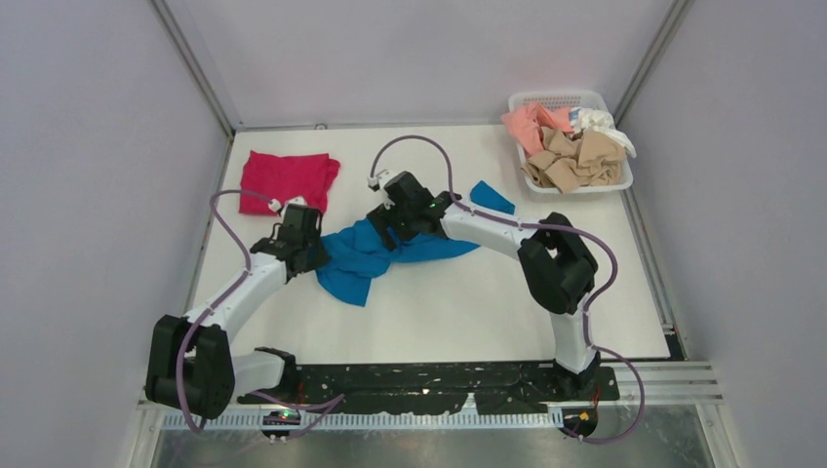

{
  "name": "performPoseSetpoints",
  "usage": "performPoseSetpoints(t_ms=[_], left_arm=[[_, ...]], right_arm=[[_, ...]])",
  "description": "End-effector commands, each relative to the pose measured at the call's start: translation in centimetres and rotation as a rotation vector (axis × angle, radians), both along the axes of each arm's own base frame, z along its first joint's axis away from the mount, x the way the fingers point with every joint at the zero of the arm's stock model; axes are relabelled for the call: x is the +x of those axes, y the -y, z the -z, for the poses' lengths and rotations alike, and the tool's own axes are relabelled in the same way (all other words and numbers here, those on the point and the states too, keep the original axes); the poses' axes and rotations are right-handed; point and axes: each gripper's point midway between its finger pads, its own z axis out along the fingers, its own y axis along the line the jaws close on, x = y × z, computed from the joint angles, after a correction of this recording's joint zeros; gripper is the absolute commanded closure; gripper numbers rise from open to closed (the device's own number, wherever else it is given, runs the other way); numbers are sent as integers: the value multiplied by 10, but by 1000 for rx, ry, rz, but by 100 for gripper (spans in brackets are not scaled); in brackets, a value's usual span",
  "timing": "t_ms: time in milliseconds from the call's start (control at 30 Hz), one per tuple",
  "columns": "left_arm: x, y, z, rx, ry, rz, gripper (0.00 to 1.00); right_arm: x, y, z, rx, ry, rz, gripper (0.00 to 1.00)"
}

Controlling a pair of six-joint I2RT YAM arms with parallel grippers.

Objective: Fold and stack the t-shirts
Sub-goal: Flatten out the tshirt

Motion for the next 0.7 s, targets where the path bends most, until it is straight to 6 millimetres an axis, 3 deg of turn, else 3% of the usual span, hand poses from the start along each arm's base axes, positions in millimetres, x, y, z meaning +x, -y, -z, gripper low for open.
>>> performPoseSetpoints(t_ms=[0,100,167,267,400,533,567,600,633,667], left_arm=[[10,1,-7,-14,59,-13,100],[10,0,-8,-12,63,-21,100],[10,0,-9,-13,68,-24,100],[9,0,-11,-19,75,-22,100],[10,0,-13,-19,91,-23,100],[13,-5,-22,-1,116,-42,100],[14,-7,-27,8,124,-50,100],[16,-9,-34,13,140,-54,100],[19,-10,-44,16,163,-58,100],[21,-10,-54,14,191,-55,100]], right_arm=[[10,1,-1,-22,14,75,18],[10,5,13,-55,0,99,24],[11,9,20,-73,-2,123,34],[16,10,25,-69,17,154,61],[22,13,13,-45,59,188,85],[30,29,-23,-27,172,245,94],[30,34,-44,-6,215,259,94],[34,48,-52,-30,261,295,94],[33,57,-80,-4,312,322,94],[36,73,-89,-28,357,360,94]])
